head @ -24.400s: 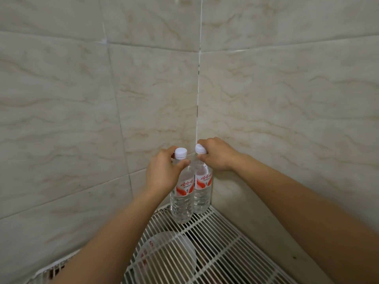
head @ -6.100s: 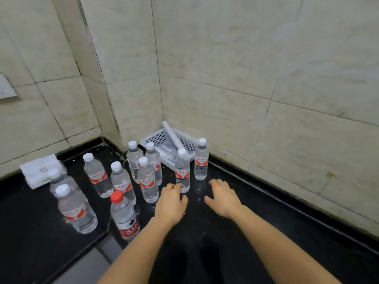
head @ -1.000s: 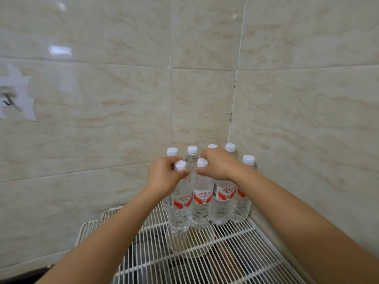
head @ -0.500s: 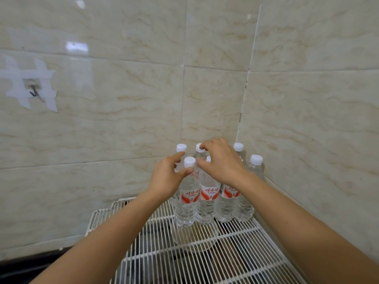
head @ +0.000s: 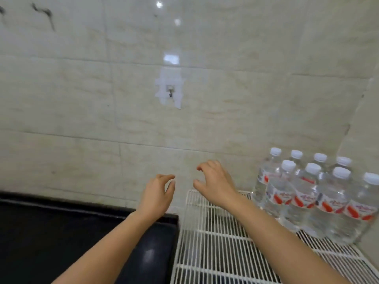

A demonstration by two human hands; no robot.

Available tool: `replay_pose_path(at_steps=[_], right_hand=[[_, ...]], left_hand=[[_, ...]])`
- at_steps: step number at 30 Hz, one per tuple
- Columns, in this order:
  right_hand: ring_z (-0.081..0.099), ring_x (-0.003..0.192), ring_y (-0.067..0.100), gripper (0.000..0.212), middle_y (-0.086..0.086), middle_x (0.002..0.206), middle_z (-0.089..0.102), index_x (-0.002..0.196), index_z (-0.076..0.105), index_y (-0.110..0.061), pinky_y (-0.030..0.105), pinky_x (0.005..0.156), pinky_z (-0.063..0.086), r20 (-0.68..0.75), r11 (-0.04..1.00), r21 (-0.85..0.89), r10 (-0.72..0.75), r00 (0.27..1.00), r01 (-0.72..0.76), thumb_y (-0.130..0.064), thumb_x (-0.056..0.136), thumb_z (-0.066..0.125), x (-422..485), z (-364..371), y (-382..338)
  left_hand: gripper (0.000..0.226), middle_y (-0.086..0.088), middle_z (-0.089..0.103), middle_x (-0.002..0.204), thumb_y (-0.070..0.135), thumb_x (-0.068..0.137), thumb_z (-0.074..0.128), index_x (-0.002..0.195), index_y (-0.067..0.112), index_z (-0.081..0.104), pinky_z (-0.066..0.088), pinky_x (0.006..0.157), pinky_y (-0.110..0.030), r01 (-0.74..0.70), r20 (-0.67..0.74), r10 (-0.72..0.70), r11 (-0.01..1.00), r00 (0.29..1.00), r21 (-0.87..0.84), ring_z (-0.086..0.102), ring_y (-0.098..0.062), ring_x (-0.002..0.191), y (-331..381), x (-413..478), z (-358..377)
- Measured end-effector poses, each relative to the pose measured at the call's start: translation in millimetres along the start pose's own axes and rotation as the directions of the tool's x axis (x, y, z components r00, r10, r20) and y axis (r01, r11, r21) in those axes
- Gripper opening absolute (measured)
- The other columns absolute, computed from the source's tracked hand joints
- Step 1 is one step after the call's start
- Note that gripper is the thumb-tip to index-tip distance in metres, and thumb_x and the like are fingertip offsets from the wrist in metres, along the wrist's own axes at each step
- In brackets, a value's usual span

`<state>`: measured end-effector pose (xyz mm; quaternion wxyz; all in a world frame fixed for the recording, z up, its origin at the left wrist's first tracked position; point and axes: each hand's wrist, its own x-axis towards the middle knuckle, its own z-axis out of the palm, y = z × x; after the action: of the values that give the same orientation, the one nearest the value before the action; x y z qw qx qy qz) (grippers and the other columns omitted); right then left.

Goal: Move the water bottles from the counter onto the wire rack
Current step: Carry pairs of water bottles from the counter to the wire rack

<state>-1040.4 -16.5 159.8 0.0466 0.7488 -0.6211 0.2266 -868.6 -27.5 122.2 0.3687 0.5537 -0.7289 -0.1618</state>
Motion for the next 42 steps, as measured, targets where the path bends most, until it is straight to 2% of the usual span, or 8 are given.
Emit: replay_pose_path(at_steps=[3,7,9,13,21,26,32,42], right_hand=[[0.039,0.128,0.025,0.048,0.006,0.135,0.05,0.132,0.049,-0.011,0.036,0.102,0.036,0.105,0.999,0.016,-0.046,0.993,0.045,-0.036,0.091,0.053,2,40,-69],[0.038,0.129,0.026,0.05,0.008,0.137,0.048,0.135,0.045,-0.012,0.038,0.104,0.035,0.217,0.995,0.042,-0.1,0.971,0.093,-0.038,0.093,0.05,-4,90,-174],[0.039,0.128,0.027,0.049,0.009,0.137,0.048,0.134,0.045,-0.012,0.04,0.103,0.036,0.262,0.991,0.061,-0.132,0.956,0.12,-0.039,0.094,0.049,-8,115,-231],[0.041,0.127,0.028,0.05,0.01,0.135,0.049,0.134,0.045,-0.011,0.044,0.102,0.039,0.322,0.975,0.107,-0.221,0.921,0.196,-0.041,0.094,0.05,-18,159,-341],[0.038,0.128,0.027,0.056,0.007,0.137,0.045,0.14,0.04,-0.013,0.045,0.103,0.036,0.424,0.921,0.16,-0.389,0.818,0.355,-0.041,0.093,0.051,-32,229,-523],[0.04,0.127,0.027,0.055,0.007,0.136,0.046,0.138,0.041,-0.012,0.046,0.102,0.038,0.448,0.865,0.197,-0.499,0.742,0.462,-0.041,0.092,0.053,-28,268,-616],[0.041,0.127,0.027,0.056,0.007,0.136,0.047,0.138,0.041,-0.012,0.046,0.102,0.038,0.46,0.813,0.239,-0.576,0.676,0.53,-0.04,0.092,0.053,1,325,-717],[0.043,0.125,0.027,0.053,0.007,0.135,0.048,0.136,0.041,-0.012,0.044,0.099,0.04,0.49,0.795,0.296,-0.603,0.63,0.53,-0.038,0.092,0.055,79,417,-855]], left_hand=[[0.038,-0.006,0.053,0.138,0.027,0.099,0.044,0.134,0.014,0.053,0.037,0.104,-0.03,0.092,-0.033,-0.09,0.993,0.995,0.078,0.05,-0.022,0.126,-61,-29,-54],[0.039,-0.006,0.055,0.135,0.03,0.097,0.044,0.132,0.017,0.055,0.044,0.099,-0.036,0.218,-0.086,-0.204,0.957,0.975,0.192,0.05,-0.023,0.124,-151,-76,-129],[0.038,-0.007,0.056,0.132,0.03,0.096,0.043,0.13,0.016,0.056,0.046,0.096,-0.037,0.264,-0.099,-0.246,0.932,0.964,0.25,0.048,-0.024,0.122,-193,-103,-168],[0.043,-0.007,0.051,0.135,0.03,0.097,0.042,0.138,0.017,0.049,0.046,0.096,-0.038,0.354,-0.136,-0.327,0.868,0.935,0.347,0.042,-0.026,0.126,-267,-157,-244],[0.048,-0.008,0.046,0.139,0.033,0.098,0.041,0.144,0.017,0.039,0.042,0.099,-0.038,0.579,-0.26,-0.519,0.745,0.815,0.33,0.038,-0.026,0.129,-372,-243,-355],[0.047,-0.01,0.045,0.14,0.033,0.098,0.041,0.142,0.017,0.04,0.039,0.103,-0.039,0.682,-0.326,-0.599,0.662,0.731,0.312,0.038,-0.027,0.13,-432,-272,-413],[0.045,-0.01,0.049,0.135,0.031,0.097,0.042,0.139,0.017,0.045,0.04,0.103,-0.04,0.75,-0.383,-0.645,0.588,0.661,0.303,0.039,-0.028,0.129,-523,-281,-476],[0.041,-0.013,0.052,0.129,0.027,0.096,0.044,0.133,0.013,0.051,0.041,0.098,-0.04,0.802,-0.424,-0.681,0.507,0.597,0.316,0.042,-0.032,0.123,-660,-266,-581]])
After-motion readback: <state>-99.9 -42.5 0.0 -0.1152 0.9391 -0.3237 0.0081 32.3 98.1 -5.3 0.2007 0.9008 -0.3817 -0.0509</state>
